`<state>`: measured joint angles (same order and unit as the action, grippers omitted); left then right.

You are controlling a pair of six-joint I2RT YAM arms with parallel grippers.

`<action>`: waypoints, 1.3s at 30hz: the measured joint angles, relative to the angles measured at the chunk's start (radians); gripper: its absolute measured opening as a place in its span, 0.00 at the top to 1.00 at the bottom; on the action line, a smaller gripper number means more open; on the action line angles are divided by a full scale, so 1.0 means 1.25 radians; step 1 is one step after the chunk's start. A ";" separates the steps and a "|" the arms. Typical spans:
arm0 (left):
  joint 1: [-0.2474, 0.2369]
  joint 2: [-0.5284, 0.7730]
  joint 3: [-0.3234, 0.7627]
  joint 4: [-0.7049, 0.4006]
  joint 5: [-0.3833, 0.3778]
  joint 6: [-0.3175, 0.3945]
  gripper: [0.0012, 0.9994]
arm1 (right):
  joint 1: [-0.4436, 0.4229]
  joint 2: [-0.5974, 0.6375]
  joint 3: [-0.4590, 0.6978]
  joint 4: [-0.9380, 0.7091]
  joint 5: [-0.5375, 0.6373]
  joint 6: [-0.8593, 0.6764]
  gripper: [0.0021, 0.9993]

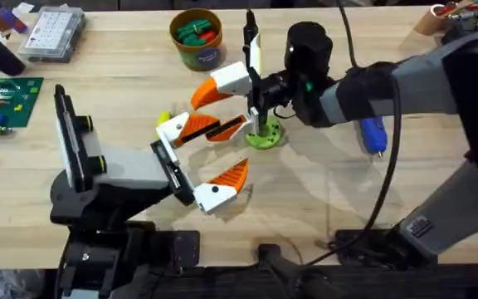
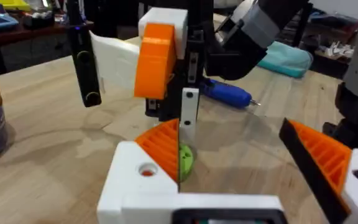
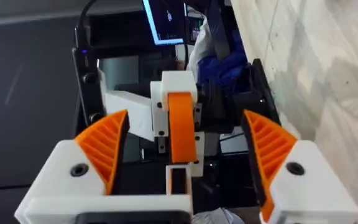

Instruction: Pick up the gripper from the table and insert it into the empty holder that is missing its gripper. Then pick up a screw, insert it into the mounting hole, and use the screwdriver to tighten it. Finally, clean up the table by picking up the vegetable and placing it into the bucket.

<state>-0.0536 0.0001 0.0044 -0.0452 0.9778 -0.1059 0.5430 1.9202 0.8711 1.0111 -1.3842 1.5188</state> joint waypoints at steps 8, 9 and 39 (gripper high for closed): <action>0.000 0.000 0.000 0.000 0.002 0.000 0.01 | 0.000 0.000 0.000 0.000 0.000 0.000 0.00; 0.000 0.000 0.000 0.000 0.002 0.000 0.01 | 0.000 0.000 0.000 0.000 0.000 0.000 0.00; 0.000 0.000 0.000 0.000 0.005 0.000 0.01 | -0.132 -0.487 0.025 -1.154 0.373 -0.745 0.00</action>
<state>-0.0536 0.0002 0.0044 -0.0451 0.9838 -0.1055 0.3779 1.3111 0.9027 -0.4309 -0.9185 0.5875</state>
